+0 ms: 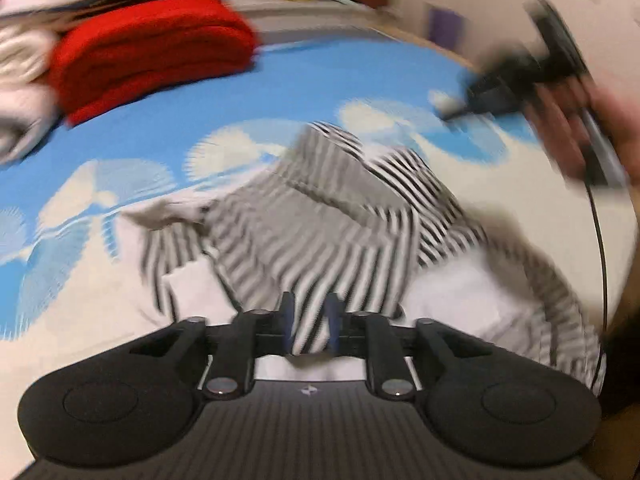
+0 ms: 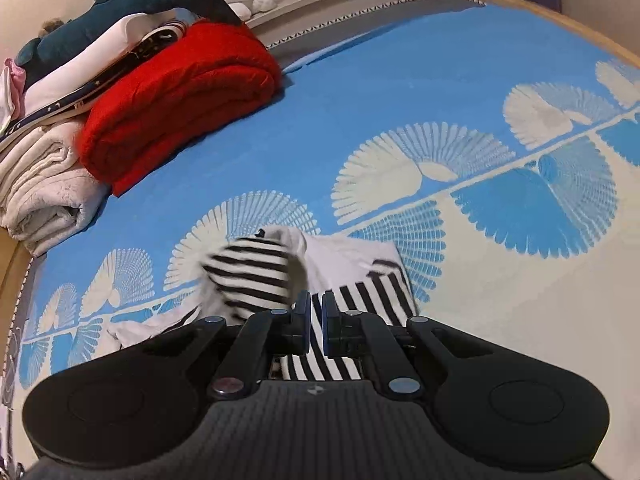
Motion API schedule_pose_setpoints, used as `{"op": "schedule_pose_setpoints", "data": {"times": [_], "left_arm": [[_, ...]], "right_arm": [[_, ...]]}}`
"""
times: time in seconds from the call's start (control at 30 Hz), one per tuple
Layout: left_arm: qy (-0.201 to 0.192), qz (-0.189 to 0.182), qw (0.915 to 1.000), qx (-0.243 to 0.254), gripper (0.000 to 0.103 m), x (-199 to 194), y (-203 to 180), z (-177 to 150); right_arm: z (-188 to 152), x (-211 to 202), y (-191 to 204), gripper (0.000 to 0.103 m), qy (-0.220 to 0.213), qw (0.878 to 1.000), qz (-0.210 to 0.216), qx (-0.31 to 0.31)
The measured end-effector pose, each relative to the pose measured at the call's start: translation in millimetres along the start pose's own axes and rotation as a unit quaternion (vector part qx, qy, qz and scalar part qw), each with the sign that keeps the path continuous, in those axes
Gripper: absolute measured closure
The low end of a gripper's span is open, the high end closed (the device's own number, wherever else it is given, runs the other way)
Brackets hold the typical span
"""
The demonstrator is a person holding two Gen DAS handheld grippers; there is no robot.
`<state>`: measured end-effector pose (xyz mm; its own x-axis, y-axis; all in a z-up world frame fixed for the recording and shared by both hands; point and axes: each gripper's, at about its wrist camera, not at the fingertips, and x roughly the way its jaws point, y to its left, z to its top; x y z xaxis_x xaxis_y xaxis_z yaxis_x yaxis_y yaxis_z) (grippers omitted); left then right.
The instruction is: Fold small clothes
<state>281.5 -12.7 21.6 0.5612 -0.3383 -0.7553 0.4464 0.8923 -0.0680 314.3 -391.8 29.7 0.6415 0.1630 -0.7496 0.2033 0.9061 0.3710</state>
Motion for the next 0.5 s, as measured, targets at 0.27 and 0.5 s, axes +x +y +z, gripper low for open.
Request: {"op": "schedule_pose_setpoints", "data": {"times": [0.27, 0.5], "left_arm": [[0.034, 0.003, 0.9702, -0.24, 0.065, 40.1, 61.4, 22.9], [0.115, -0.003, 0.9377, -0.328, 0.034, 84.9, 73.3, 6.7]], "right_arm": [[-21.3, 32.6, 14.2, 0.072, 0.053, 0.999, 0.004, -0.009], [-41.1, 70.5, 30.8, 0.06, 0.101, 0.993, -0.032, -0.044]]}}
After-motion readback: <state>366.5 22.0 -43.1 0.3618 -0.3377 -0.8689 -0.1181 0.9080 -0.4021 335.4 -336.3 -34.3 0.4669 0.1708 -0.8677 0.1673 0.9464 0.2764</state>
